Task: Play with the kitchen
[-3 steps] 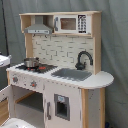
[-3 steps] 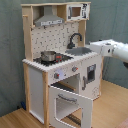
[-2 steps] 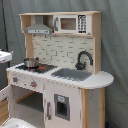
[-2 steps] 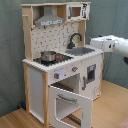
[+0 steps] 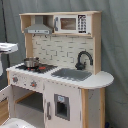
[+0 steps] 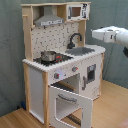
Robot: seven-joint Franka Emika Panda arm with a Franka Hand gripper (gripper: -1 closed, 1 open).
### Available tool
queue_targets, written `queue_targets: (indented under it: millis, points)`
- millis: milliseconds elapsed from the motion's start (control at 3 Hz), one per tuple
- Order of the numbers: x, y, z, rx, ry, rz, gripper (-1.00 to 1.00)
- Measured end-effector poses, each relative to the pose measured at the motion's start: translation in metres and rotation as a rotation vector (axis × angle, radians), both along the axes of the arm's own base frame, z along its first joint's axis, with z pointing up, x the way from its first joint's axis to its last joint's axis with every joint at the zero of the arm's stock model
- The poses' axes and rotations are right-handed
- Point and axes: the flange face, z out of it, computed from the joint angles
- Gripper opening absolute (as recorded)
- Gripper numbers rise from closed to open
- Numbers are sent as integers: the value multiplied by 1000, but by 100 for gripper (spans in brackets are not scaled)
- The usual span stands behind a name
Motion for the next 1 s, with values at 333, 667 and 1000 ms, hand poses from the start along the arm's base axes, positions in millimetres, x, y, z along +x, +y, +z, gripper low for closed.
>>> queue_targets:
  millis: [333,667,1000]
  points:
    - [18,-17,18,-29,12,0,100]
    - [40,-22,29,-24,26,17,100]
    - [65,-26,40,-8,34,28,100]
